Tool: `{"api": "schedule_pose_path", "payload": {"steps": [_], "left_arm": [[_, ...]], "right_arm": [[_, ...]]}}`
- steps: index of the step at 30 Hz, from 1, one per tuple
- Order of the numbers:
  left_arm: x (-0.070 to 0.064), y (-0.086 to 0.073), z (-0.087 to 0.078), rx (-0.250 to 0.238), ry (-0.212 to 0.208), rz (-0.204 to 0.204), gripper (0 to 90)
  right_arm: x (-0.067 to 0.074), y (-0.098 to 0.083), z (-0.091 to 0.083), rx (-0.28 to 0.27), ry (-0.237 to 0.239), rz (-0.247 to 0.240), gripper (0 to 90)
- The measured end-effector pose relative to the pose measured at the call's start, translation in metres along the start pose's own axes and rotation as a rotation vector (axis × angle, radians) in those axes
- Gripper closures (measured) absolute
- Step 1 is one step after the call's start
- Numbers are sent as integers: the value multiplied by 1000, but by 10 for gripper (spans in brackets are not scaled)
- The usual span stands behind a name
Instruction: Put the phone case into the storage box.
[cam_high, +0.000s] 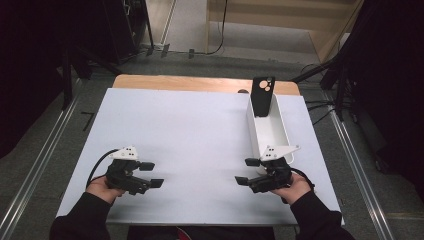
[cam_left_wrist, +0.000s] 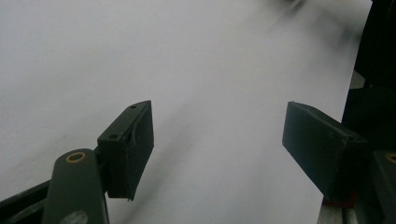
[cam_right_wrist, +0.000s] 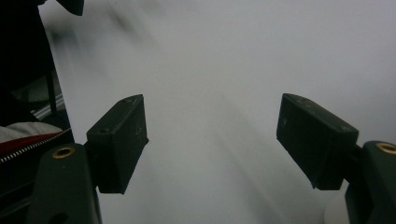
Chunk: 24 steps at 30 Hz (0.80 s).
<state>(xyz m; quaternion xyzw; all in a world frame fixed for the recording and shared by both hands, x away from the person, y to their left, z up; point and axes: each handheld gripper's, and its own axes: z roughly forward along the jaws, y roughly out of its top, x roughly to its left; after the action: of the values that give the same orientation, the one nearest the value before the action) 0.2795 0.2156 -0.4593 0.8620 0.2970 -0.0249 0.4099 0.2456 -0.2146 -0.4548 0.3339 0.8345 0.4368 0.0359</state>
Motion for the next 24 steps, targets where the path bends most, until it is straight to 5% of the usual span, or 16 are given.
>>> {"api": "schedule_pose_path", "payload": {"steps": [8,24], "left_arm": [[-1,-2,-1,1,0,-1,246],[-1,-6,-4,0,3,-3,246]], "right_arm": [[2,-11,0,7,-20,-37,225],[3,-35,-2,58,-26,-25,219]]}}
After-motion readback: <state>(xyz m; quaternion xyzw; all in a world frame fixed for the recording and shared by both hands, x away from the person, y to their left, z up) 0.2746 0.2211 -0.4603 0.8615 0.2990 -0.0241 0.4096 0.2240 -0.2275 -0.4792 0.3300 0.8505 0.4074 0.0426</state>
